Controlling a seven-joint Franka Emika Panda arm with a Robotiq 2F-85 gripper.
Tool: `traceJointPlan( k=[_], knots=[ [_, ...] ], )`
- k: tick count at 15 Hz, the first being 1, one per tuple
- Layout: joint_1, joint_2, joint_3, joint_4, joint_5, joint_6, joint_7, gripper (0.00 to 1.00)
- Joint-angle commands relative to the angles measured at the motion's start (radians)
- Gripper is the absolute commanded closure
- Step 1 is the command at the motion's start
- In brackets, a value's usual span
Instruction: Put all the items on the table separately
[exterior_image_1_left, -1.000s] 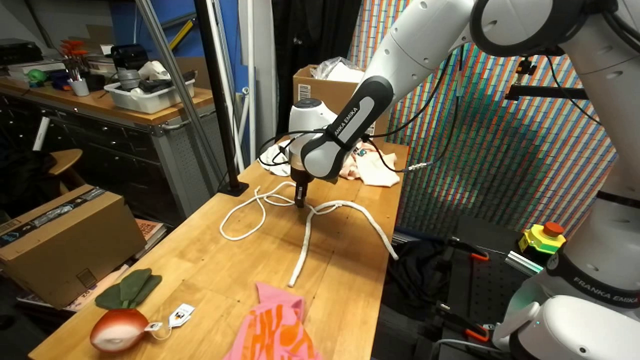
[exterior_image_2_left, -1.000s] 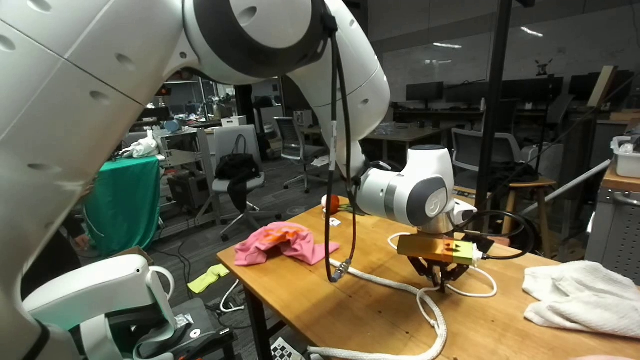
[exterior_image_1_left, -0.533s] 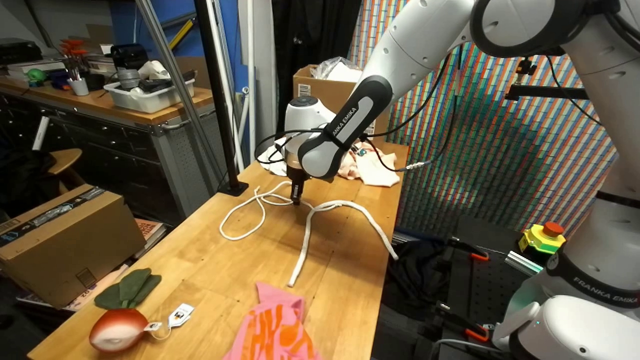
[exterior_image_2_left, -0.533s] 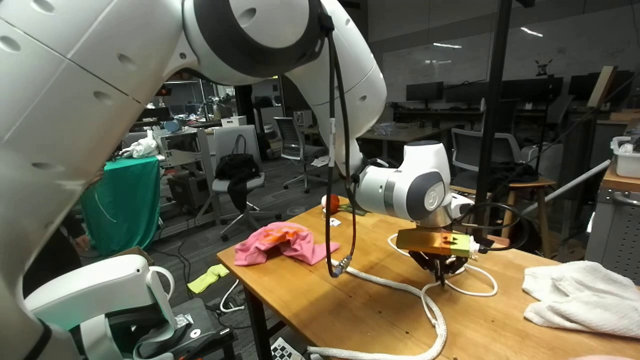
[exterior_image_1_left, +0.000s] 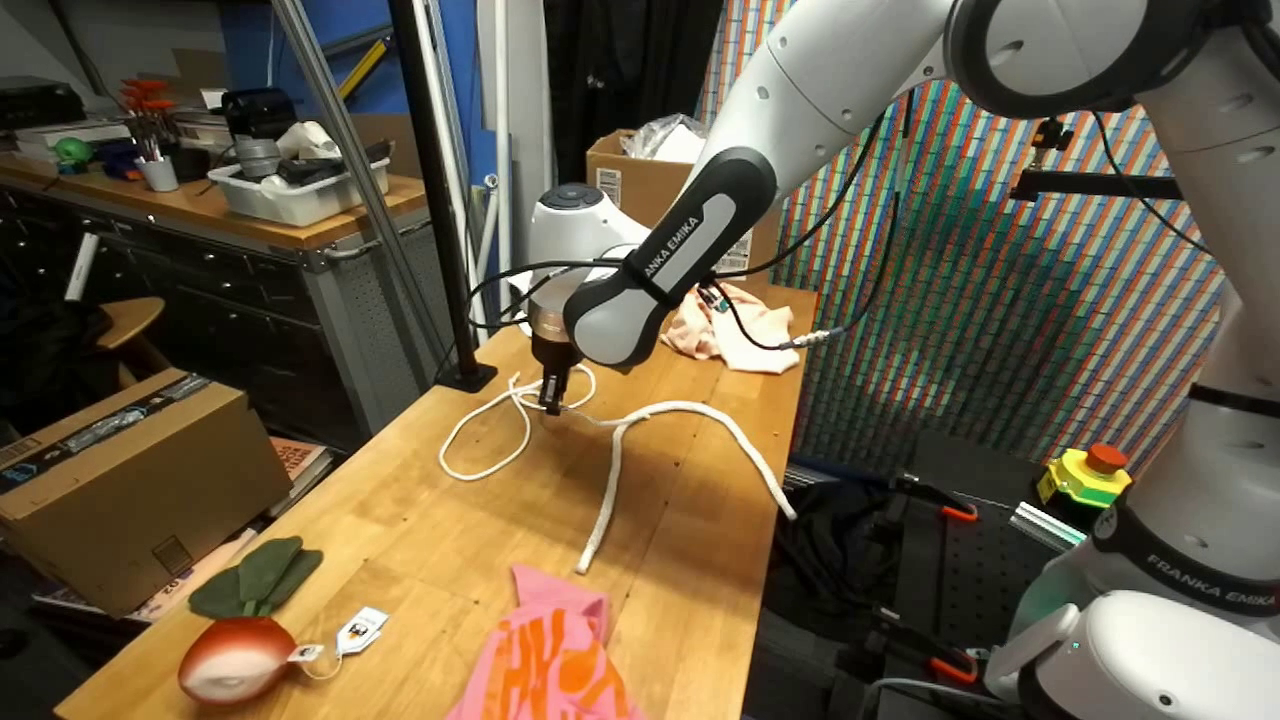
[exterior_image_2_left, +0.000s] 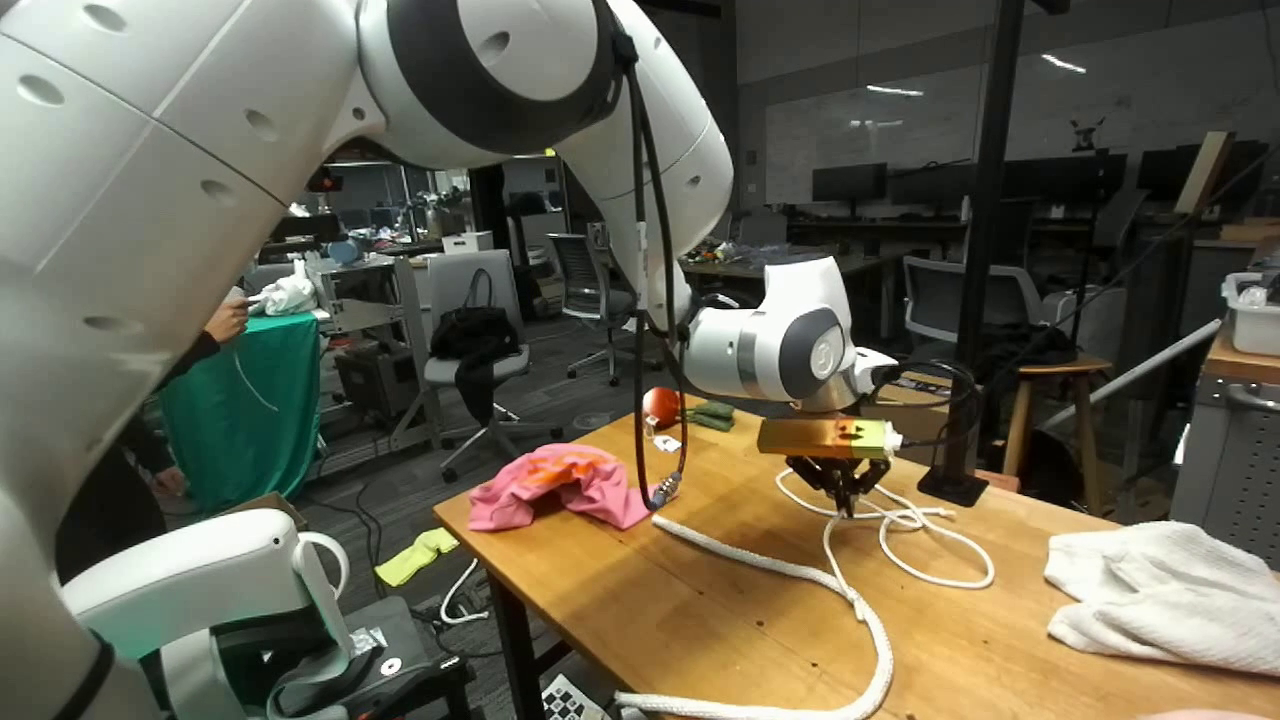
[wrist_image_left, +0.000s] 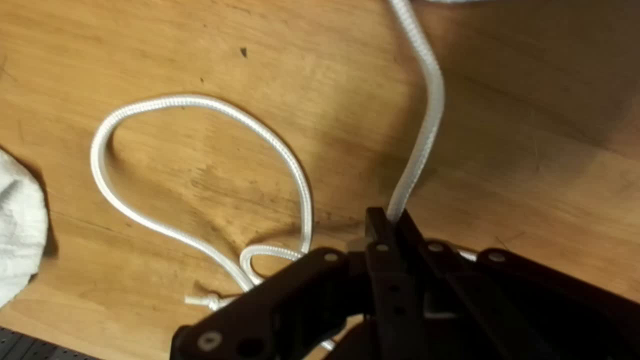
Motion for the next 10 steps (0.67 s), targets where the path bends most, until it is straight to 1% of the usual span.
traceJointPlan(
  k=[1, 3, 10],
  knots=[
    [0.039, -0.008, 0.005, 0.056, 0.001, -0.032, 0.067, 0.94],
    [0.053, 0.005, 0.015, 0.097, 0.015, -0.033, 0.102, 0.96],
    [0.081, 0.032, 0.006, 0.178, 0.023, -0.036, 0.193, 0.94]
  ],
)
